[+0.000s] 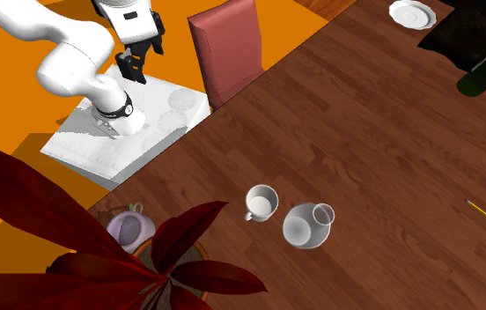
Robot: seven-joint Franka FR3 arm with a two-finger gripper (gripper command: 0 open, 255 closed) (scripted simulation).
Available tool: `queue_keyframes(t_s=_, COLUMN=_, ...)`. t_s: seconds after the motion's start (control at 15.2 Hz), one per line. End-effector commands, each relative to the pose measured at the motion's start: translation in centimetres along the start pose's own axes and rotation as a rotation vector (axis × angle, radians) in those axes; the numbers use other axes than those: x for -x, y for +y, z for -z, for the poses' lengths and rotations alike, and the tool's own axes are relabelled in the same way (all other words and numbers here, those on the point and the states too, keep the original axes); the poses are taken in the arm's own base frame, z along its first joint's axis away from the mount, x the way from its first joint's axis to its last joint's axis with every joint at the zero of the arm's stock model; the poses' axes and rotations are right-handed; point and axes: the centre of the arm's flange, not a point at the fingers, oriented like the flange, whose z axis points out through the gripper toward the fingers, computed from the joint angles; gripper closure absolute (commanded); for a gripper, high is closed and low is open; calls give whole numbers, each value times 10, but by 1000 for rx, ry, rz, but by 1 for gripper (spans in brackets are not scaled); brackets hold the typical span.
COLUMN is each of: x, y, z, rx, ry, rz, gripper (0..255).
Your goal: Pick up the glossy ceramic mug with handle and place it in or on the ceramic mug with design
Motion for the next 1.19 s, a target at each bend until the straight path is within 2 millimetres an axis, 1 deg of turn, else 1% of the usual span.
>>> queue_keyframes(t_s=0.0, x=0, y=0, z=0, rx=0, ry=0, rz=0, gripper=0)
queue_keyframes(t_s=0.59, x=-99, y=35, z=-40, rx=40, ry=32, rz=0, gripper=0)
queue_keyframes(t_s=1.12, x=-188, y=67, z=-72, rx=75, ry=61, rz=-1, gripper=0)
